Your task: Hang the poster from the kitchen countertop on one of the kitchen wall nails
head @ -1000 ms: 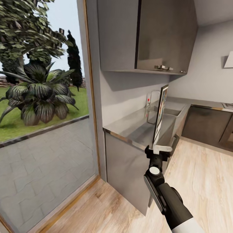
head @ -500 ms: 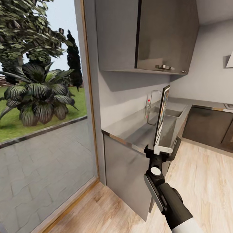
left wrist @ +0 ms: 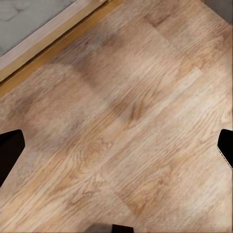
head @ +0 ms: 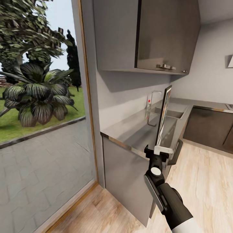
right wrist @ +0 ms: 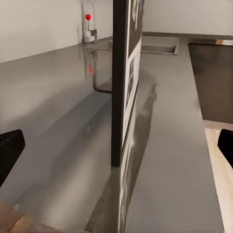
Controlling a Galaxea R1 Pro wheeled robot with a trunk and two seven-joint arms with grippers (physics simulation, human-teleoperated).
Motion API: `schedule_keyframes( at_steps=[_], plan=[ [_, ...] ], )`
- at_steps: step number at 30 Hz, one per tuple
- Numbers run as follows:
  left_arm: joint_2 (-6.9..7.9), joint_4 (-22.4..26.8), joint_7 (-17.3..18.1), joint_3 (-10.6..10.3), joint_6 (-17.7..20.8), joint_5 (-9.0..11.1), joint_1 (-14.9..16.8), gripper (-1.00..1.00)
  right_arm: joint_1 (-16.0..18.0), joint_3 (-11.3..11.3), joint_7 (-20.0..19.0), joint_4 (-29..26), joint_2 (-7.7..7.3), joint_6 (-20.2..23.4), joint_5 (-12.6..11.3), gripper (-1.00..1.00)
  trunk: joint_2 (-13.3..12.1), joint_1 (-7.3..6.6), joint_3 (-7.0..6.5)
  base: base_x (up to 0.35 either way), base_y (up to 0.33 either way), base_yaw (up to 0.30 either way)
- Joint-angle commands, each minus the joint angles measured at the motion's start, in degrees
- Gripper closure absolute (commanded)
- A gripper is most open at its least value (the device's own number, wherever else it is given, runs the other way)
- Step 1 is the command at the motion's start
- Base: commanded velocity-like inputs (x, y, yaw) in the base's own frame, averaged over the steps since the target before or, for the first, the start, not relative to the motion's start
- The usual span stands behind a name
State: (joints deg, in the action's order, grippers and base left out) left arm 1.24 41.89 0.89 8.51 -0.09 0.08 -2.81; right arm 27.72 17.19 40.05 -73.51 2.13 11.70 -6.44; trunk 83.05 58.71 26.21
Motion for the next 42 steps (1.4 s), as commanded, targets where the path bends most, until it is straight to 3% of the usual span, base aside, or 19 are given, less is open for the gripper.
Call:
schedule_keyframes(
  at_steps=[1, 42],
  plan=[
    [-0.01, 0.1, 0.1, 0.1, 0.0, 0.0, 0.0, -1.0, 0.1, 0.1, 0.4, -0.1, -0.02, 0.3, -0.2, -1.0, 0.0, 0.02, 0.05, 0.176, -0.086, 0.0],
    [-0.01, 0.0, 0.1, 0.4, -0.1, -0.1, 0.0, -1.0, 0.1, 0.0, 0.4, -0.1, -0.11, 0.3, -0.3, -1.0, 0.0, 0.02, 0.05, 0.062, -0.023, 0.0]
  ],
)
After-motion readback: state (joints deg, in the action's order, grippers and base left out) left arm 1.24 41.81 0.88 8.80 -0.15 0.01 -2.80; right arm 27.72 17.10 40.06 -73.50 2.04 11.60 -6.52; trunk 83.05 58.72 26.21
